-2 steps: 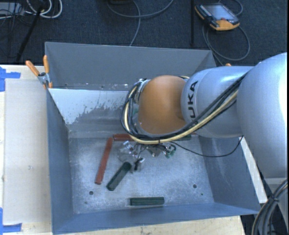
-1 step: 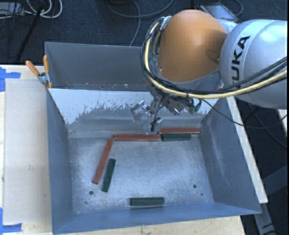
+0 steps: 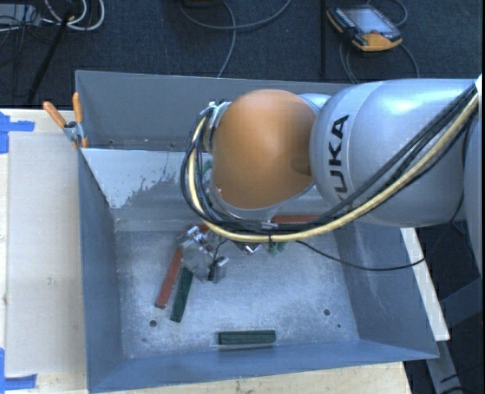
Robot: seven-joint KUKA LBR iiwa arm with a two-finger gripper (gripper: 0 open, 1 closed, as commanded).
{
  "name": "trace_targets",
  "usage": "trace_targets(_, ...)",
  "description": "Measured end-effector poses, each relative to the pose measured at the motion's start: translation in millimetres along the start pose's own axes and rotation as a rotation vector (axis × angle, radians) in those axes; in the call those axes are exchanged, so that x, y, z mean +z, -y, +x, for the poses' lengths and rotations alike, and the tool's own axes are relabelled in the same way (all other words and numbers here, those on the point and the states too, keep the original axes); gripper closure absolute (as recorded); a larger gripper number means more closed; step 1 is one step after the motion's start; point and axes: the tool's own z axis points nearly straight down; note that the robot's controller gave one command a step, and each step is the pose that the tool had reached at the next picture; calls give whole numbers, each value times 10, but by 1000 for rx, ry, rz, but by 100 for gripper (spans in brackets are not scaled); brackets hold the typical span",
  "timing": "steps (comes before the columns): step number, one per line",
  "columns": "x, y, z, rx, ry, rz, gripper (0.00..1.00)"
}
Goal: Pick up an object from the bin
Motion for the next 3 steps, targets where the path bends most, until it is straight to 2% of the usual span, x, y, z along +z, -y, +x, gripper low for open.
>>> trace_targets(1,-34,67,-5,9,7,7,0)
trace_targets(2,1355,347,233,-130,4,6,0)
trace_targets(3,1288,204,-472,-248,13,10,0)
